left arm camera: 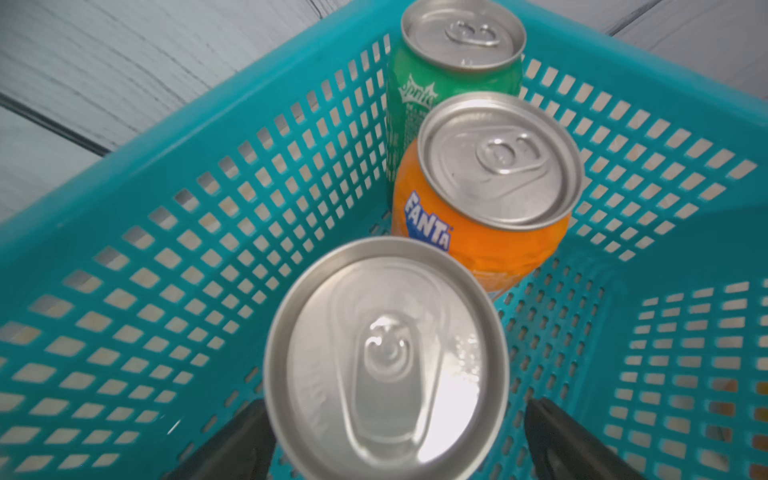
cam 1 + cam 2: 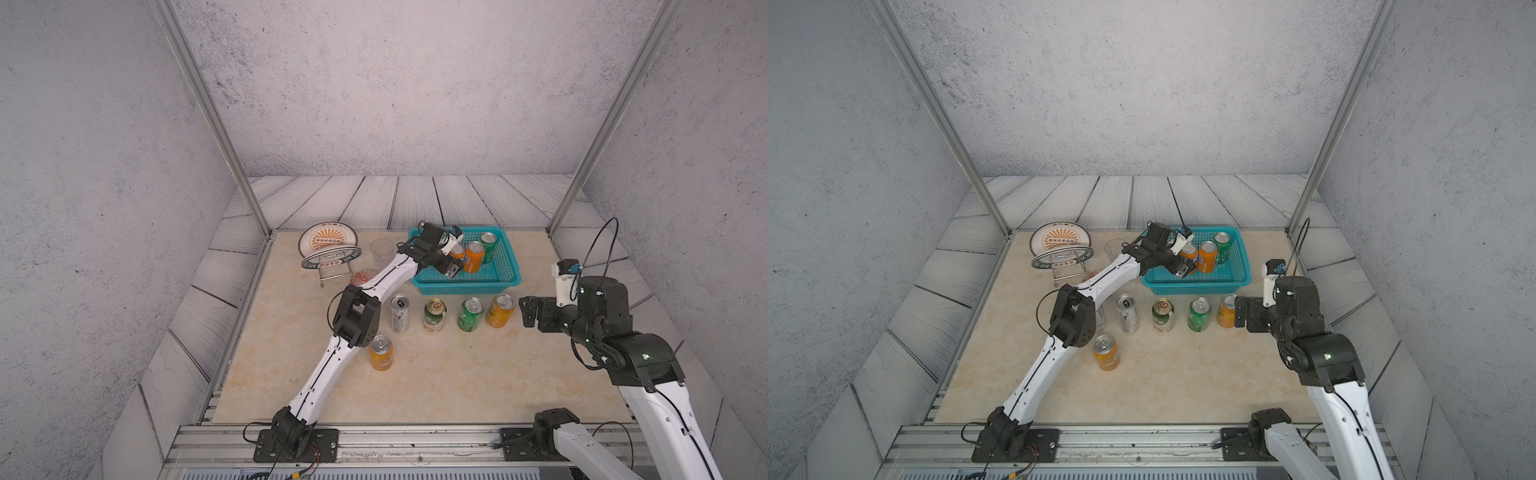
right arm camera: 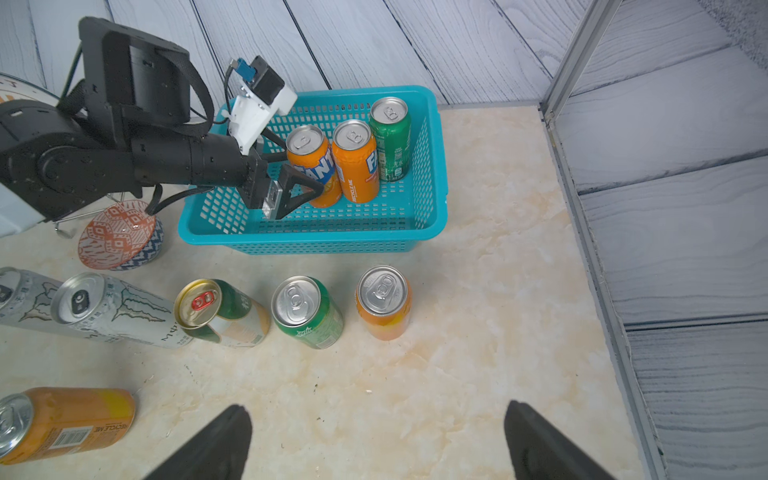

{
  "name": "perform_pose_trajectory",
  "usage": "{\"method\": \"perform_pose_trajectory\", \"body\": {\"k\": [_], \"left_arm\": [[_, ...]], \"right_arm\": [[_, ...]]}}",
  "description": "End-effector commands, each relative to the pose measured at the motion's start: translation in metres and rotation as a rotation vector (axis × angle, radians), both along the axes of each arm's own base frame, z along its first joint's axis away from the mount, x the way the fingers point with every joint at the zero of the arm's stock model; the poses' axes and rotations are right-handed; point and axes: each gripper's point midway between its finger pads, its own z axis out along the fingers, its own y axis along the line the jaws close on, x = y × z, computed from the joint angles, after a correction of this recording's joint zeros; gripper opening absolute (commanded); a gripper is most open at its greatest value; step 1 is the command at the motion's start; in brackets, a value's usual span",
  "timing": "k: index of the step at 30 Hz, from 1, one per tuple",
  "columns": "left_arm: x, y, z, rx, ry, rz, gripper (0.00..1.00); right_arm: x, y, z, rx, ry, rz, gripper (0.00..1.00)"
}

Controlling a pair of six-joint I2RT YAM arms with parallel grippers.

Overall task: Take out the drinks from the basket
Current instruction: Pick up the drink from the basket.

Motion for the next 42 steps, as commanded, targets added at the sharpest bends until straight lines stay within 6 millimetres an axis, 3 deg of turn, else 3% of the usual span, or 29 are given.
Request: {"method": "perform_pose_trajectory", "body": {"k": [1,14,20,26,35,40,42], "left_arm": [[0.012,-0.008,0.008,-0.069,-0.041,-0.002,1.0],[0.02,-0.016,0.007,-0.107,-0.086,-0.014,0.84],[0.019,-0.017,0.019,-0.119,-0.101,-0.018,0.74],[0.015,-0.018,0.044,-0.133,-0.129,-0.036,0.65],[0.002,-0.016,0.085,-0.137,-0.183,-0.062,0.62],[-0.013,-0.014,0.119,-0.145,-0.232,-0.095,0.61],[-0.02,-0.012,0.142,-0.153,-0.268,-0.106,0.61]], "right_arm": [[-0.004,-0.005,0.008,-0.02,-0.017,-0.009,1.0],[-0.005,-0.005,0.008,-0.023,-0.014,-0.008,0.99],[-0.005,-0.006,0.008,-0.028,-0.013,-0.011,0.99],[-0.006,-0.008,0.007,-0.037,-0.013,-0.016,0.99],[-0.008,-0.011,0.007,-0.054,-0.013,-0.024,1.0],[-0.007,-0.011,0.006,-0.055,-0.011,-0.022,1.0],[-0.007,-0.01,0.007,-0.055,-0.011,-0.021,1.0]]}}
